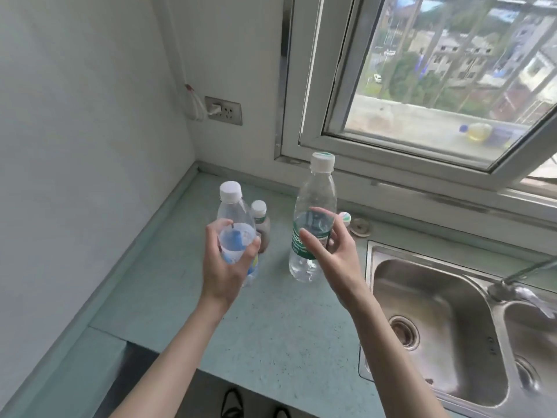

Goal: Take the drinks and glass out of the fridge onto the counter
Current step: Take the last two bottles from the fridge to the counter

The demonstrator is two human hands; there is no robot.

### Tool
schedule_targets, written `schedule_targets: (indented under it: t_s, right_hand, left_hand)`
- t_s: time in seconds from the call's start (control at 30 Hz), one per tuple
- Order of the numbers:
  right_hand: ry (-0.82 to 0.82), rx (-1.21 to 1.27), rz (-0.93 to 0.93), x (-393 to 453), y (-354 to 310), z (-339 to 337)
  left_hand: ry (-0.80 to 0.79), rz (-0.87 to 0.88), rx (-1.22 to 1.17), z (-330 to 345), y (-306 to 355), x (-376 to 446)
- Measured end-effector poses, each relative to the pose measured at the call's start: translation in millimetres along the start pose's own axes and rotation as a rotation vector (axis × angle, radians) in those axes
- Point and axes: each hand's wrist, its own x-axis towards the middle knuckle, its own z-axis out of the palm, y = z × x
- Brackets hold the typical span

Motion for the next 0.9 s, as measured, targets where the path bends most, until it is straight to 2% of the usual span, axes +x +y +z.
schedule_targets:
  t_s: [0.17, 0.37, 0.53, 0.9]
  right_hand:
    - [0.051, -0.112, 0.033, 10, 38, 17]
    - [0.066, -0.131, 0.115, 27, 84, 51]
    - [0.069, -0.134, 0.186, 40, 117, 83]
    - [0.065, -0.22, 0.267, 42, 171, 119]
  left_hand:
    - [-0.04, -0.053, 0.055, -10, -39, 17]
    - [-0.072, -0.106, 0.203, -31, -97, 36]
    - [-0.127, -0.222, 0.228, -50, -134, 45]
    - [-0.126, -0.271, 0.198, -66, -162, 55]
